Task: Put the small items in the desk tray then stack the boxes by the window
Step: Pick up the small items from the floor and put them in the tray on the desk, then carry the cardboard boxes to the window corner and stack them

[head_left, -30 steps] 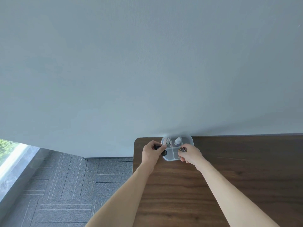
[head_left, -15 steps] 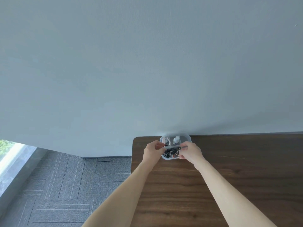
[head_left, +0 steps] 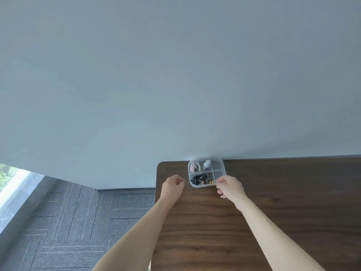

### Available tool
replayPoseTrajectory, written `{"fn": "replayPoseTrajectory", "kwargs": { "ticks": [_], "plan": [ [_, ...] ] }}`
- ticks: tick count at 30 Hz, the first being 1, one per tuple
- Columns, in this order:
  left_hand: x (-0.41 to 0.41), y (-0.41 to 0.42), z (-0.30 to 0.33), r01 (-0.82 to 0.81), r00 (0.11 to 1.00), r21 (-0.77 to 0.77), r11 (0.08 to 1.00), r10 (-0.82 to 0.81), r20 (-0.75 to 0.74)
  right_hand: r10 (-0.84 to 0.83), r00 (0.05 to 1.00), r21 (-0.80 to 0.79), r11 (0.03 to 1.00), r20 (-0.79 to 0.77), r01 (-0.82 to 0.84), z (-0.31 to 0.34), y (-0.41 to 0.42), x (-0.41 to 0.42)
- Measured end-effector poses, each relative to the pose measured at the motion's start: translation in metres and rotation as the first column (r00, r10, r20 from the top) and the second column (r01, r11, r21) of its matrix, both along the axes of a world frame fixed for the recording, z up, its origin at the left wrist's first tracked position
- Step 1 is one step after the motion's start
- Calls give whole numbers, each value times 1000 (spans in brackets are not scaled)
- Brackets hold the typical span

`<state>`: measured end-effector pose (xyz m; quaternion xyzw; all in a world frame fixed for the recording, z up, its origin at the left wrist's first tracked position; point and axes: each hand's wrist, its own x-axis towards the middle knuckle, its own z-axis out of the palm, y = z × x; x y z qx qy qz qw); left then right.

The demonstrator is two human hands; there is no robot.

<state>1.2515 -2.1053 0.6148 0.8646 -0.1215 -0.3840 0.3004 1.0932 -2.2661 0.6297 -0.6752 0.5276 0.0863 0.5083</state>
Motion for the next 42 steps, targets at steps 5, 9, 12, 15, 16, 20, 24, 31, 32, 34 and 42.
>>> {"fn": "replayPoseTrajectory", "kwargs": {
  "ticks": [5,9,12,15,16,20,24,31,32,34,42],
  "plan": [
    [-19,35,12,173,982,96,980,-179,53,108,993,49,993,-43,-105,15,30,-15],
    [-38,71,29,235,964,151,960,-250,93,217,976,46,975,-18,-216,28,66,-11],
    [-51,110,40,210,969,192,959,-231,93,364,931,23,931,-19,-364,31,101,-2],
    [-62,159,44,171,976,254,952,-199,88,548,836,-15,836,-43,-549,28,144,5],
    [-66,176,45,163,977,276,947,-194,87,611,789,-32,789,-59,-614,28,159,6],
    [-83,255,47,80,986,327,942,-122,110,811,573,-115,561,-123,-819,29,229,13],
    [-113,344,48,-52,992,315,948,13,125,916,347,-126,328,-201,-936,32,315,10],
    [-200,546,52,-319,946,266,910,286,156,955,58,-154,13,-292,-988,54,506,-15],
    [-218,581,54,-354,933,263,898,320,163,952,10,-146,-36,-307,-989,59,540,-22],
    [-256,652,56,-434,901,264,862,403,163,940,-86,-137,-139,-331,-981,64,611,-37],
    [-424,908,55,-822,553,265,504,818,160,809,-492,-138,-554,-321,-821,82,914,-121]
  ]
}}
